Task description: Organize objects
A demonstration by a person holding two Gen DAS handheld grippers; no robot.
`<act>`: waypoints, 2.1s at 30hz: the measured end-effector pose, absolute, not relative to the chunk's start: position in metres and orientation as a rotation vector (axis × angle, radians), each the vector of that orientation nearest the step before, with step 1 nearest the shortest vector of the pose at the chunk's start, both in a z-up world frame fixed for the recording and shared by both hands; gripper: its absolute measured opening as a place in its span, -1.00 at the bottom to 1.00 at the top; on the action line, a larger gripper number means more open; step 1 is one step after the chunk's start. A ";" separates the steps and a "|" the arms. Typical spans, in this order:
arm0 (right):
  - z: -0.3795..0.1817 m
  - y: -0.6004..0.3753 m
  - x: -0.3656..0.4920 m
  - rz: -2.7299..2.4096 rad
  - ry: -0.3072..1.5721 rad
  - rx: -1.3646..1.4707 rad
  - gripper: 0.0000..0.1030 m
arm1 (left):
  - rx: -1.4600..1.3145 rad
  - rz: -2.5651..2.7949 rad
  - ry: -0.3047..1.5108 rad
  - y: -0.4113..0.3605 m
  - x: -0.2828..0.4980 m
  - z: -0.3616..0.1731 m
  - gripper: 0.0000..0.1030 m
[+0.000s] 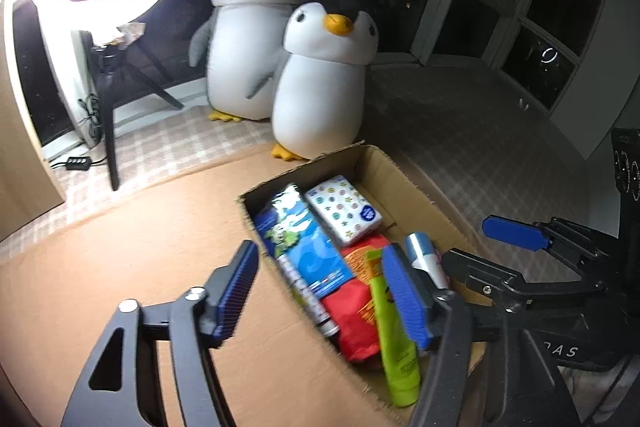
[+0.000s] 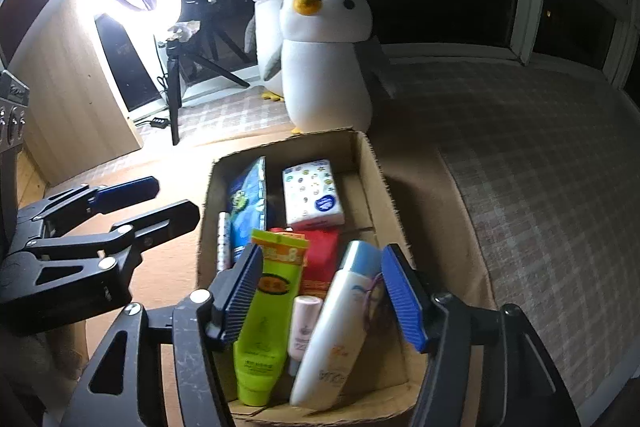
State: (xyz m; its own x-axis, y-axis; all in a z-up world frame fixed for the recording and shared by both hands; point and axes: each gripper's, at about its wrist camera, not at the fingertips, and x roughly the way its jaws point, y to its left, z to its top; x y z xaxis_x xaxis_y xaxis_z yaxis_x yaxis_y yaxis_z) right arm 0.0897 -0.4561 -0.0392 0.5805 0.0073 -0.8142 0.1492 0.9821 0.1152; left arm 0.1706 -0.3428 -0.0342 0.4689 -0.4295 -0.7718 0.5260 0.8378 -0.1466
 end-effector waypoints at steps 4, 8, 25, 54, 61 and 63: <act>-0.037 -0.443 0.088 -0.080 0.948 0.194 0.31 | 0.102 -0.559 0.904 -0.315 0.162 -0.029 0.68; -0.035 -0.423 0.085 -0.066 0.948 0.212 0.33 | 0.081 -0.524 0.907 -0.284 0.157 -0.025 0.82; -0.030 -0.300 0.076 0.065 0.941 0.177 0.36 | 0.054 -0.364 0.894 -0.140 0.098 -0.010 0.85; -0.042 -0.144 0.022 0.151 0.941 0.039 0.37 | -0.001 -0.130 0.924 0.012 0.006 -0.029 0.89; -0.044 -0.147 0.020 0.107 0.945 0.039 0.37 | -0.008 -0.121 0.937 0.018 0.006 -0.034 0.89; -0.045 -0.148 0.020 0.101 0.948 0.044 0.37 | -0.010 -0.116 0.936 0.020 0.007 -0.034 0.89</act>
